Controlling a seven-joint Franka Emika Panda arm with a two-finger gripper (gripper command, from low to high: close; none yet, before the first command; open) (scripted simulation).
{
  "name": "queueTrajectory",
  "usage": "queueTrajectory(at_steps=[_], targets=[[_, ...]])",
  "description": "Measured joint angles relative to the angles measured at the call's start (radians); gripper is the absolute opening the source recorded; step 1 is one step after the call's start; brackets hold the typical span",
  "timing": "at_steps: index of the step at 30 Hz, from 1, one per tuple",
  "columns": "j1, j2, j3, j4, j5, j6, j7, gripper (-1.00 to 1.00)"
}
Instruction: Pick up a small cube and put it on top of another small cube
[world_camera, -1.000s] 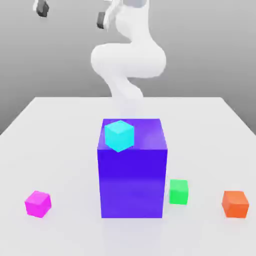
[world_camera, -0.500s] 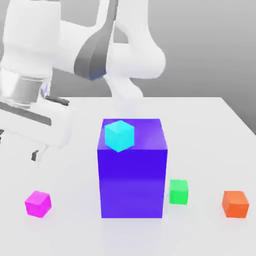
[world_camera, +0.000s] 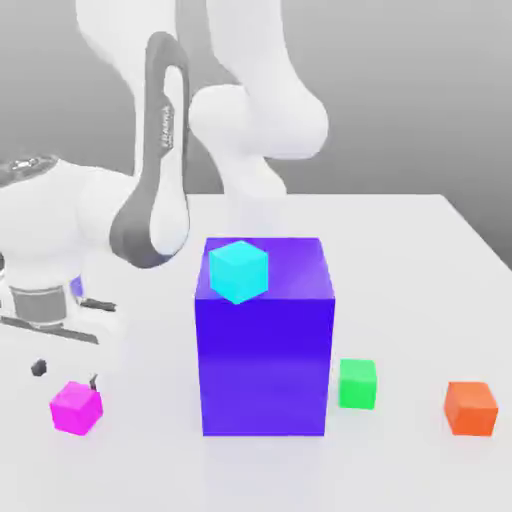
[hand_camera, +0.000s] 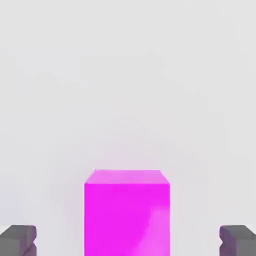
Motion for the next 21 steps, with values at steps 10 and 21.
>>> queueTrajectory(at_steps=[10,21], targets=[[-0.007,0.107,0.008,0.018,0.003,0.082,-0.005,-1.00],[0.019,-0.120,-0.036,0.007,-0.095,-0.086,0.077,-1.00]])
